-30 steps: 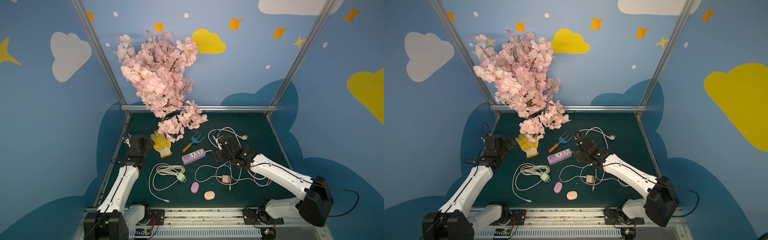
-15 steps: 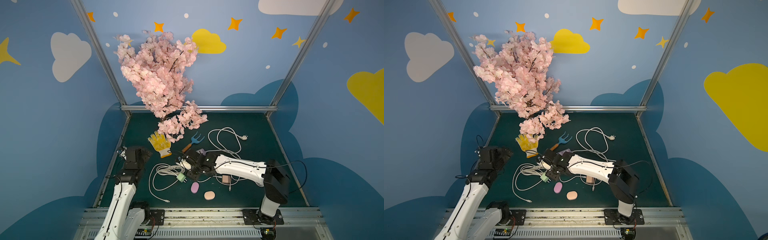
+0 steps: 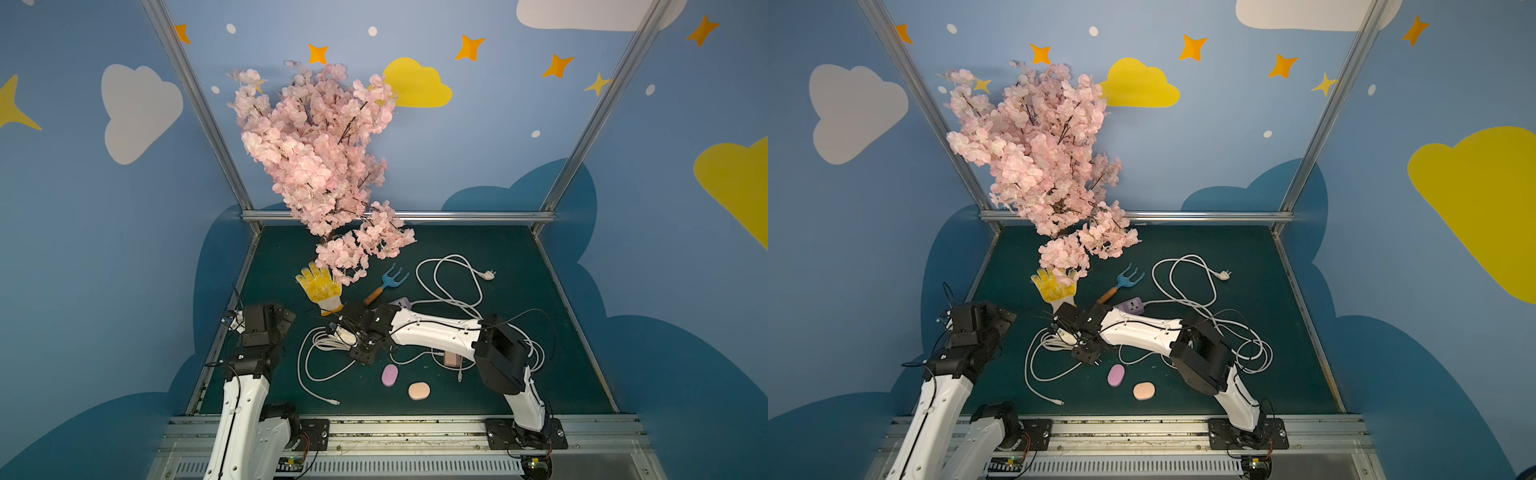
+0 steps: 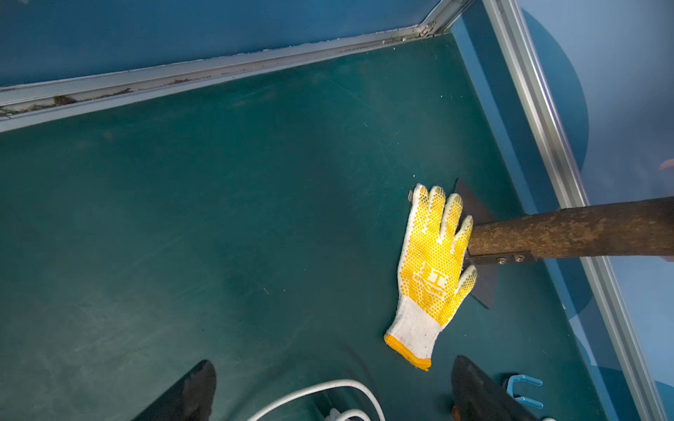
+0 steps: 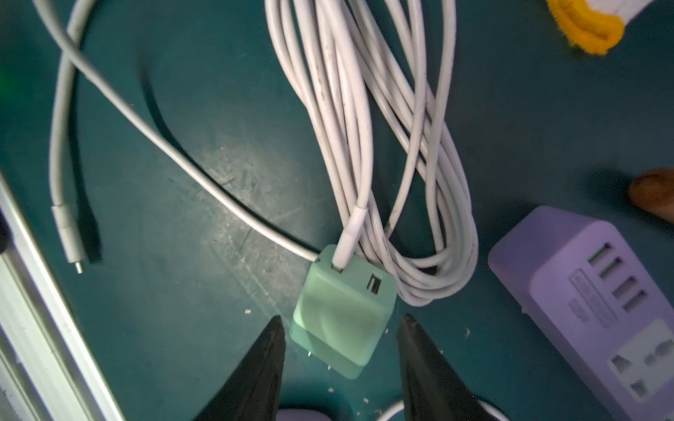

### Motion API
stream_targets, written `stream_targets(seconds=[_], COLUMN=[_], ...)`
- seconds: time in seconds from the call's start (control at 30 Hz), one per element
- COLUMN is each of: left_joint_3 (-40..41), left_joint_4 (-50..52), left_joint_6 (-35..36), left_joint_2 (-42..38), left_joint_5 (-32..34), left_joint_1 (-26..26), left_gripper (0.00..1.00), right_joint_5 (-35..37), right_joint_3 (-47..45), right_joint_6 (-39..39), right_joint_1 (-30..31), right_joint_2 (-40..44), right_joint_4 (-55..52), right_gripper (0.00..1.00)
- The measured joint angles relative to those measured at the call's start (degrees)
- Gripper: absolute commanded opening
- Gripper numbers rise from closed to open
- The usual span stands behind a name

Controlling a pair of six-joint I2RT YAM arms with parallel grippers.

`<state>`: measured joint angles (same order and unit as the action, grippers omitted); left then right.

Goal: Charge the bluetooth headset
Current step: Pick up the plug from the center of the board.

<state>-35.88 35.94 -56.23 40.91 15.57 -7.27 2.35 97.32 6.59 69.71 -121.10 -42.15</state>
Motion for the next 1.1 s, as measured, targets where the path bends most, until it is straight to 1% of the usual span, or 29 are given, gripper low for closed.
stream_targets(seconds=[0.13, 0.23, 0.27, 0.47, 0.6, 0.77, 0.8, 0.97, 1.1], left_joint_3=[0.0, 0.0, 0.0, 0.0, 0.0, -0.02, 0.0, 0.0, -0.02], left_joint_4=[0.17, 0.26, 0.28, 0.68, 0.74, 0.79, 0.81, 0.9, 0.87], left_joint_6=[-0.42, -0.39, -0.39, -0.39, -0.39, -0.37, -0.37, -0.35, -0.35], left_joint_2=[-2.1, -2.54, -2.51, -1.73, -1.42, -1.42, -1.42, -1.42, -1.38], left_joint_5=[-0.26, -0.44, -0.55, -0.9, -1.25, -1.86, -1.9, -2.08, -2.32], left_joint_1=[-0.7, -0.98, -1.01, -1.16, -1.25, -1.31, -1.31, -1.36, -1.36], left_gripper=[1.0, 1.0, 1.0, 1.0, 1.0, 1.0, 1.0, 1.0, 1.0], right_joint_5=[0.5, 0.63, 0.7, 1.97, 4.81, 9.16, 9.81, 12.5, 13.22], right_joint_3=[2.54, 4.26, 4.79, 6.1, 6.97, 9.7, 9.97, 11.13, 11.13], right_joint_6=[-0.39, -1.07, -1.44, -2.82, -3.82, -5.14, -5.27, -6.23, -6.82], right_joint_1=[0.04, 0.09, 0.15, 1.07, 2.27, 3.54, 3.67, 4.15, 3.93], right_joint_2=[-2.56, -3.91, -4.33, -5.29, -6.32, -9.14, -9.53, -10.23, -10.23], right_joint_4=[-1.55, -2.56, -2.84, -4.59, -6.01, -7.67, -7.87, -8.96, -9.18], right_gripper=[0.49, 0.55, 0.56, 0.55, 0.52, 0.55, 0.54, 0.4, 0.24])
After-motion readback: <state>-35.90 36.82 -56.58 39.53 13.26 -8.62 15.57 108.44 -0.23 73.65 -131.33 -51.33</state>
